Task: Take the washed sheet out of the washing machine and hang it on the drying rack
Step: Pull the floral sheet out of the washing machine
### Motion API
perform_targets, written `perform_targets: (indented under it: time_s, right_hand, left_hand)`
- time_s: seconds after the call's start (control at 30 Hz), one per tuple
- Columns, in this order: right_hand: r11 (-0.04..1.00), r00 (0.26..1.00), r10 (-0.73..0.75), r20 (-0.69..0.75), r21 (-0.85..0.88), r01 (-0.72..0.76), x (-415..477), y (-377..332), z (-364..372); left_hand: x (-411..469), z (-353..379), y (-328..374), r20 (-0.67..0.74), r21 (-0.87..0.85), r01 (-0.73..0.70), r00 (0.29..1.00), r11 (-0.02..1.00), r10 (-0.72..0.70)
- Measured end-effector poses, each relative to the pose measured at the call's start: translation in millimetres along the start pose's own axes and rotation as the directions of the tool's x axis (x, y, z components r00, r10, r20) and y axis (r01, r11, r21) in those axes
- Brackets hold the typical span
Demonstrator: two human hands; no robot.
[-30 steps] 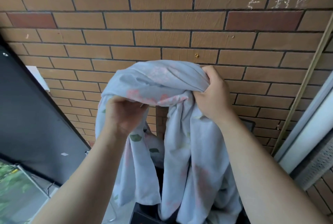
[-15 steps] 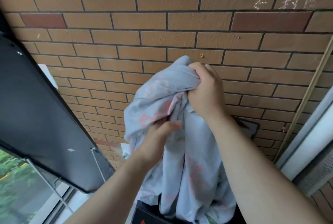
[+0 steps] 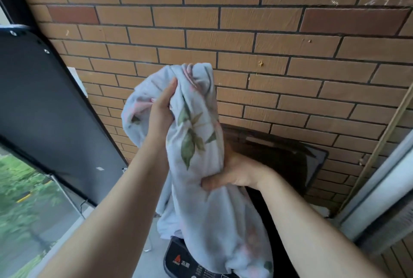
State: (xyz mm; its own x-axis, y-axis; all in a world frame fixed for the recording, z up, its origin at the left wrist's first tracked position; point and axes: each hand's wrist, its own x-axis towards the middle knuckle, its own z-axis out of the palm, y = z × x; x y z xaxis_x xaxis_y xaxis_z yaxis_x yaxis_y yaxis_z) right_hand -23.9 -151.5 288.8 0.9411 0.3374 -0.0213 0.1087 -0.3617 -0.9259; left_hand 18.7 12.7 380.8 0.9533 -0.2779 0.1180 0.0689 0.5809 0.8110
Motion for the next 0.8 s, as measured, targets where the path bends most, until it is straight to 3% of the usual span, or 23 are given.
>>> perform_targets:
  time_s: [0.1, 0.23, 0.33, 0.4, 0.53, 0.67, 0.8]
  right_hand:
    - [0.978, 0.984, 0.176, 0.021, -0.114, -0.172, 2.2, 28.9, 26.5]
    - [0.976, 0.97, 0.126, -0.208, -0.149, -0.159, 10.3, 24.5, 34.4]
    - [0.988, 0.921, -0.046, -0.388, -0.152, -0.014, 18.8, 2.6, 18.7]
    - [0.973, 0.885, -0.18, -0.43, -0.211, 0.095, 32.7, -8.7, 17.6]
    - [0.918, 0.8, -0.39, -0.456, -0.256, 0.301, 54.4, -32.1, 37.0]
    - [0.866, 0.679, -0.484, -0.552, -0.191, 0.463, 57.5, -69.8, 57.1]
    - [0.815, 0.583, -0.542, -0.605, -0.209, 0.541, 48.6, -107.1, 65.6]
  left_hand:
    - [-11.6, 4.5, 8.1, -0.037, -0.01, -0.024, 0.999, 1.0, 0.023]
    - [-28.8, 5.0, 20.7, -0.139, 0.015, -0.134, 0.981, 0.991, 0.135]
    - [-44.8, 6.4, 32.6, -0.167, 0.043, -0.287, 0.942, 0.957, 0.29]
    - [-62.6, 2.8, 46.4, -0.22, 0.023, -0.35, 0.912, 0.937, 0.346]
    - [-98.6, -14.6, 68.1, -0.182, -0.047, -0.413, 0.899, 0.909, 0.399]
    - [-128.0, -35.1, 77.7, -0.153, -0.06, -0.373, 0.92, 0.926, 0.361]
    - [-146.7, -52.2, 82.5, -0.263, -0.004, -0.264, 0.931, 0.964, 0.254]
